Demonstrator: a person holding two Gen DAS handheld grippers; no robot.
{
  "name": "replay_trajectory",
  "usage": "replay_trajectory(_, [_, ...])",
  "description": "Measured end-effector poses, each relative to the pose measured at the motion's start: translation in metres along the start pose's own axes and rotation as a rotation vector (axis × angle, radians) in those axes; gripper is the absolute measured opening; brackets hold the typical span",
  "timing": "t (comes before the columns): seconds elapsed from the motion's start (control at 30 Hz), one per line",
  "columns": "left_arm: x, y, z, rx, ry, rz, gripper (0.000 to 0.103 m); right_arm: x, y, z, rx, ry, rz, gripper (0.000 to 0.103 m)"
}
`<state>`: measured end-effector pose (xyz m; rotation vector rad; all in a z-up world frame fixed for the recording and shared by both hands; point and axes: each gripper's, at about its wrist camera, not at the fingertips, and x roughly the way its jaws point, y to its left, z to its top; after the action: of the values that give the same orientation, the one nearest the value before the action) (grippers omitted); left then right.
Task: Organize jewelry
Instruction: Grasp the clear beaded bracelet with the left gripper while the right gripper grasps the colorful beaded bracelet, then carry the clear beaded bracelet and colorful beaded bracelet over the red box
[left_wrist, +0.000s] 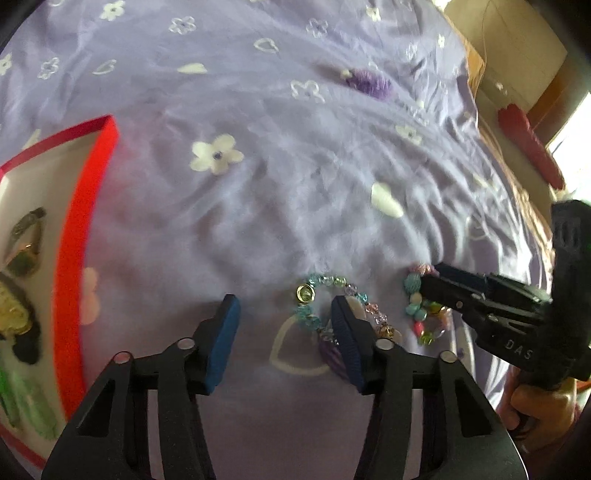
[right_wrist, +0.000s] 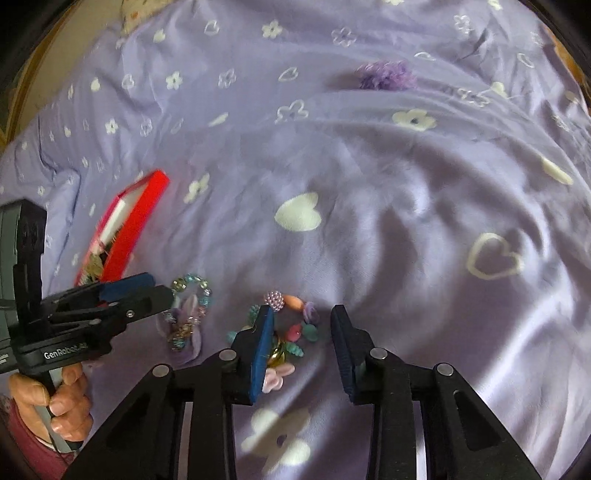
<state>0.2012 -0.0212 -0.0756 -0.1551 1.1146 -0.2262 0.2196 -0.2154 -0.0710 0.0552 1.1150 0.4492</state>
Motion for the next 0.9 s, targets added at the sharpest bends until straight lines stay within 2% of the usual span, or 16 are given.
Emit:
replay_trajectory(0.03, [0.003,-0.002,0.001,0.017,-0.004,0.013,0.045,0.001,0.000,0.000,-0.001,-0.003,-0.006,0.029])
replay_trajectory(0.07, [0.004,-0.005,0.002,0.032,-0.007,0.021,0.040,0.002,-0.001,0.001,0.003,-0.007,-0.015,0.021])
replay_trajectory(0.1, [0.004,-0.007,0.002,0.047,-0.008,0.024,0.029,0.002,-0.002,0.001,0.007,-0.011,-0.020,0.016])
replay_trajectory(0.13, [0.005,-0.010,0.002,0.062,-0.007,0.016,0.022,0.001,-0.004,0.000,0.021,-0.016,-0.013,0.012])
replay_trajectory(0.17, [0.005,-0.011,0.002,0.069,-0.006,0.009,0.009,0.001,-0.006,0.000,0.032,-0.021,-0.008,0.010])
replay_trajectory(0.3, [0.002,-0.015,-0.001,0.098,-0.027,0.015,0.010,-0.007,-0.009,-0.003,0.075,-0.058,0.020,0.007])
replay_trajectory(0.4, [-0.007,-0.011,-0.006,0.083,-0.049,0.003,0.009,-0.018,-0.009,-0.007,0.101,-0.095,0.057,0.007])
replay_trajectory(0.57, [-0.036,0.000,-0.016,0.042,-0.107,-0.020,0.009,-0.041,0.003,-0.009,0.111,-0.158,0.100,0.007])
replay_trajectory(0.9, [-0.100,0.025,-0.039,-0.033,-0.215,-0.040,0.009,-0.073,0.037,-0.010,0.070,-0.222,0.165,0.007])
